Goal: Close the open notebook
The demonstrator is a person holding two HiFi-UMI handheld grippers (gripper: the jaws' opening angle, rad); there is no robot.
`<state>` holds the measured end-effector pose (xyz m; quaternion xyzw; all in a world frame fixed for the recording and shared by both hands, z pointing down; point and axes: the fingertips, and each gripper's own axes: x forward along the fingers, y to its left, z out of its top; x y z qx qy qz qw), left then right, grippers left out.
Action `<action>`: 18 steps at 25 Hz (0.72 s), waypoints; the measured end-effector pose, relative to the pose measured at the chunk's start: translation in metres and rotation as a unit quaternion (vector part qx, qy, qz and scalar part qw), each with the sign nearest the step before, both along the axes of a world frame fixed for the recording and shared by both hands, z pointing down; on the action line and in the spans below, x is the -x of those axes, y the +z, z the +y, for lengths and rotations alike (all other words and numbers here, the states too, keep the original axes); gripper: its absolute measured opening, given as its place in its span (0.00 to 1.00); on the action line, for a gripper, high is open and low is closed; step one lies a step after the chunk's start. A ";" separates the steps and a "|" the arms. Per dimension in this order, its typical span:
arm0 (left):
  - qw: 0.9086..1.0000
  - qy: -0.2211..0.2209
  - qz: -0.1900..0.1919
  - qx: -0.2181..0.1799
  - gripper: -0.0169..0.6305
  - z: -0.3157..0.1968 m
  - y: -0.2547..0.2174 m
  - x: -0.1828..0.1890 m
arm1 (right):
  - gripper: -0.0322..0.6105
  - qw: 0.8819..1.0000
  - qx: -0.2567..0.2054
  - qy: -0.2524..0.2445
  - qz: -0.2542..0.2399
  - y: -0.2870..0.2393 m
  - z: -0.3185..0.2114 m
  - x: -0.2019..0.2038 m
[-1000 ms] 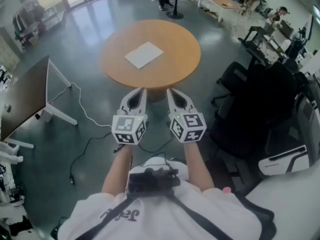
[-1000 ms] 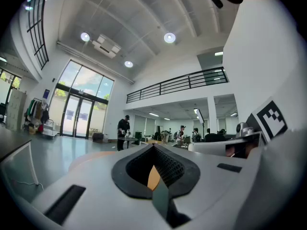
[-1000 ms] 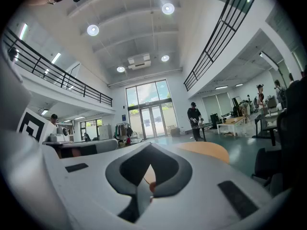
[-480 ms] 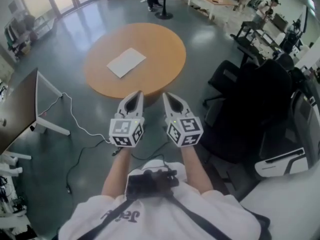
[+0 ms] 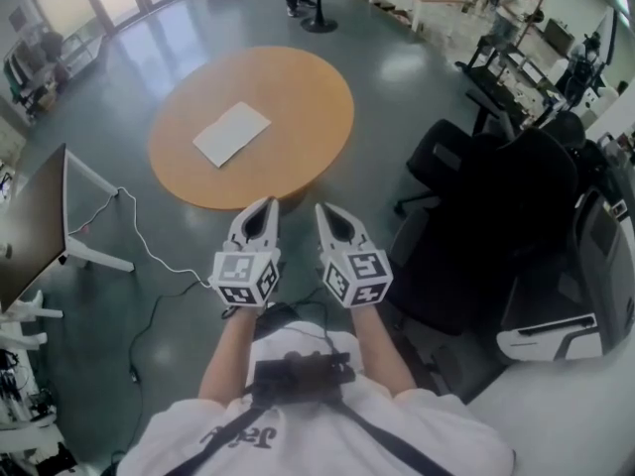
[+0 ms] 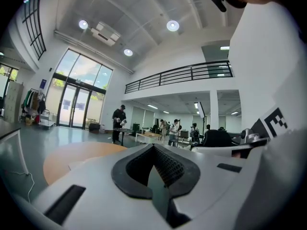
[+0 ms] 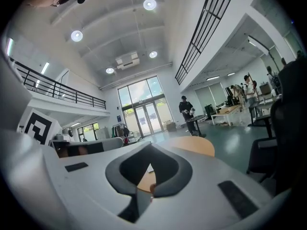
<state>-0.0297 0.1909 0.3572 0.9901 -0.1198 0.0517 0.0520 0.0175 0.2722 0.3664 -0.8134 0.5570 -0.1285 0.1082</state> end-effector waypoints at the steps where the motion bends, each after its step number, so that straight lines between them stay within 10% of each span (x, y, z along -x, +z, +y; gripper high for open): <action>1: 1.000 -0.003 -0.003 0.002 0.05 -0.003 0.003 -0.003 | 0.07 1.000 0.002 -0.004 -0.002 0.004 -0.004 -0.001; 18: 0.999 -0.018 0.023 0.013 0.05 -0.166 0.015 -0.137 | 0.07 0.999 -0.006 -0.016 0.041 0.003 -0.174 -0.134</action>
